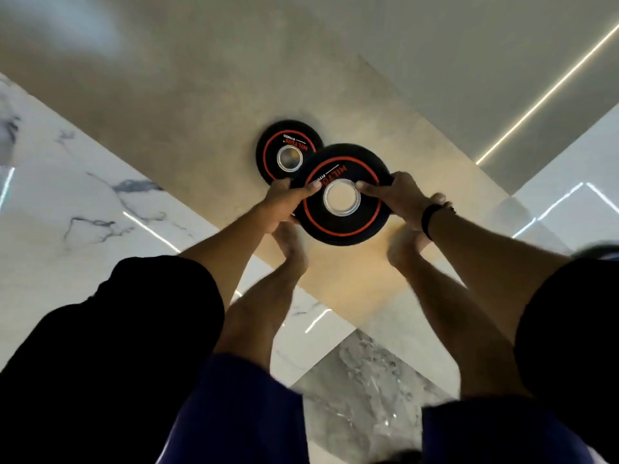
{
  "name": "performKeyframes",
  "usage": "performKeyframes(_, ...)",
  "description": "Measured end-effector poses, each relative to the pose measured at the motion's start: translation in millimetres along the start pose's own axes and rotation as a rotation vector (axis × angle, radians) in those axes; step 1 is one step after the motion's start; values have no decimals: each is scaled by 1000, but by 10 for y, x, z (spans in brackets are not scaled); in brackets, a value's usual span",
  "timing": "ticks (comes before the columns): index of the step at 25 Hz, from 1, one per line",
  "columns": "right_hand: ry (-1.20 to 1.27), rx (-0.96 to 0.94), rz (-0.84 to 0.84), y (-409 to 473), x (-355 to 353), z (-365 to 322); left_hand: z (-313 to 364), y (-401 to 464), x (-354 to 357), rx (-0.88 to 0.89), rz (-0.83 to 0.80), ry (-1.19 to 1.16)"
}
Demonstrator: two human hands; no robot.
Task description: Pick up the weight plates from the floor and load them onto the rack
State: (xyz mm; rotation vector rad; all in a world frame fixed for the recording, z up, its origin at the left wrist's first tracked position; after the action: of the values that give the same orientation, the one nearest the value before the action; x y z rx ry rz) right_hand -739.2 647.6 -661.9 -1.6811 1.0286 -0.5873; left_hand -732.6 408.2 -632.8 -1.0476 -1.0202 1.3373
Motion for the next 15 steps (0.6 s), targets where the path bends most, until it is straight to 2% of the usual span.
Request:
performKeyframes(4,-98,-36,44,-1479,-359,-649,579,-1569,94,64,-85,90)
performKeyframes(9,-191,-199,174,-3121,-842,-1398,1122,-3169,124,235,-139,90)
performKeyframes(12,-195,-320,219,-3874,-1043,-1799,1428,-3945,116,374,-96,117)
performKeyframes(15,-278,-445,246,-4253,-1195,-2227,1738,-4451,9,514,-15,127)
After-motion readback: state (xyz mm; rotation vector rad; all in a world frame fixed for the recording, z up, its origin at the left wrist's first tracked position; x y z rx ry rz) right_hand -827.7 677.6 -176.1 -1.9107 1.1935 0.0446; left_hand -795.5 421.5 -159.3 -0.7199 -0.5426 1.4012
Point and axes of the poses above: each hand's wrist, its own y-axis towards the middle knuckle, its own x-axis out of the palm, z = x × y, the point moved 1 cm from there along y, towards the middle knuckle, and after that the axes turned 10 degrees about -y, right-handed, at the moved point
